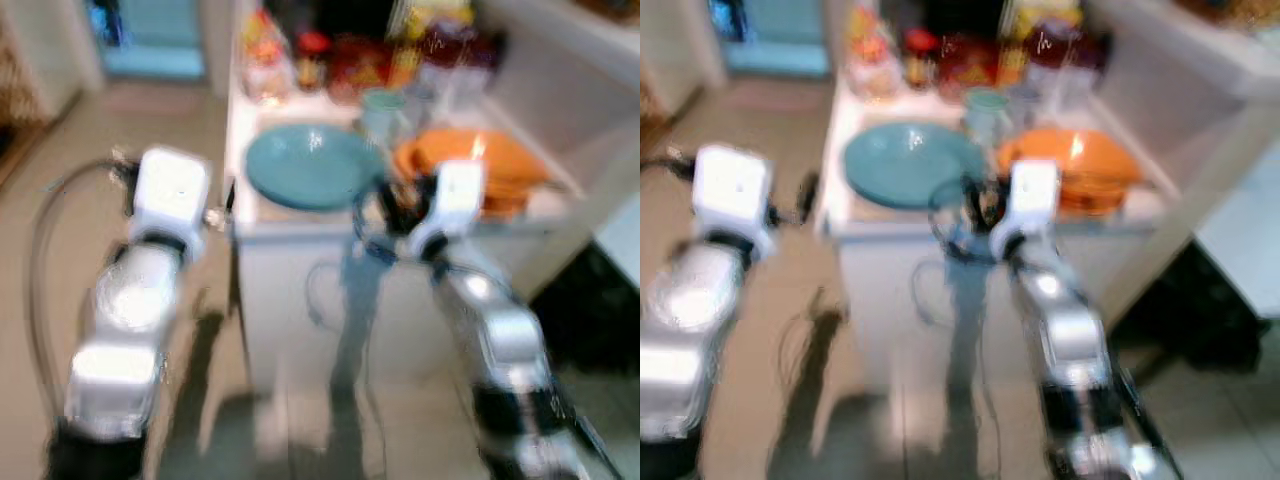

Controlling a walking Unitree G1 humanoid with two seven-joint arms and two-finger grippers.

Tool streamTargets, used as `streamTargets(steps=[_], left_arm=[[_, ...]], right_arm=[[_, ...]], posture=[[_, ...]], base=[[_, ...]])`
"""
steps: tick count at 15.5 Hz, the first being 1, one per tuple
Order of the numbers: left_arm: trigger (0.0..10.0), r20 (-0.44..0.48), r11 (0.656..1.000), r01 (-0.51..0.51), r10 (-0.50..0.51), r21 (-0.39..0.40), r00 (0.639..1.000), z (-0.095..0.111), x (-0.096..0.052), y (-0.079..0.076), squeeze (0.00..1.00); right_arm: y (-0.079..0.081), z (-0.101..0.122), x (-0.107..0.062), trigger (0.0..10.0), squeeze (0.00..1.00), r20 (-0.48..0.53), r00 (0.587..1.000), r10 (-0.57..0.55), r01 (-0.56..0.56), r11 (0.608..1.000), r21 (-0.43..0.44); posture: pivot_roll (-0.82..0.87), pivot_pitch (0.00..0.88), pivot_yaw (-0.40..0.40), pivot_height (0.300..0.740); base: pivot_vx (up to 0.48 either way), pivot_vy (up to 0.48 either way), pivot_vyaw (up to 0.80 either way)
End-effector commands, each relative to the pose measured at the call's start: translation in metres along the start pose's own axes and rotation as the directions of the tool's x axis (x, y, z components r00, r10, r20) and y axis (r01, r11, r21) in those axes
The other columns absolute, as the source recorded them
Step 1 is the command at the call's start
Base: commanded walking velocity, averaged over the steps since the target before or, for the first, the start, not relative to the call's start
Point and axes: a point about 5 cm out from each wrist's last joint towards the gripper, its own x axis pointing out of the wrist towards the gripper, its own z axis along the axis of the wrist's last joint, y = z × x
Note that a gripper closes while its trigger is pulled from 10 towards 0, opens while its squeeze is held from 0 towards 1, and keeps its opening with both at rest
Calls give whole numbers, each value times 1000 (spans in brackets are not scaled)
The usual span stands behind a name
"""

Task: Setting the table

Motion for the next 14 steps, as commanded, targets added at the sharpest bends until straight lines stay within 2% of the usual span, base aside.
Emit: streamTargets(steps=[1,5,9,10,11,14], left_arm=[[10000,10,999,-30,30,17,1000,3,-1,9,0],[10000,1,999,-39,39,22,999,2,-1,10,0],[10000,-28,999,-30,31,32,999,-3,0,8,0],[10000,-27,999,-25,26,25,999,-3,0,7,0],[10000,-24,999,-18,19,39,1000,-2,1,6,0],[10000,-15,999,-7,8,43,1000,-2,1,6,0]], right_arm=[[7,2,2,10000,0,-7,1000,30,-30,1000,-6],[8,0,1,10000,0,-28,998,50,-50,999,-1],[9,-1,-1,10000,0,-40,997,59,-59,998,8],[10,-1,-1,10000,255,-35,998,61,-60,998,20],[10,-1,-2,10000,1000,-34,997,64,-63,997,35],[5,-6,2,10000,1000,-75,997,22,-18,998,54]], posture=[[48,0,-77,740],[50,0,-82,740],[50,0,-81,740],[50,0,-81,740],[50,0,-79,740],[52,0,-80,740]], base=[[289,0,0],[271,0,0],[0,0,0],[0,0,0],[0,0,0],[0,0,0]])
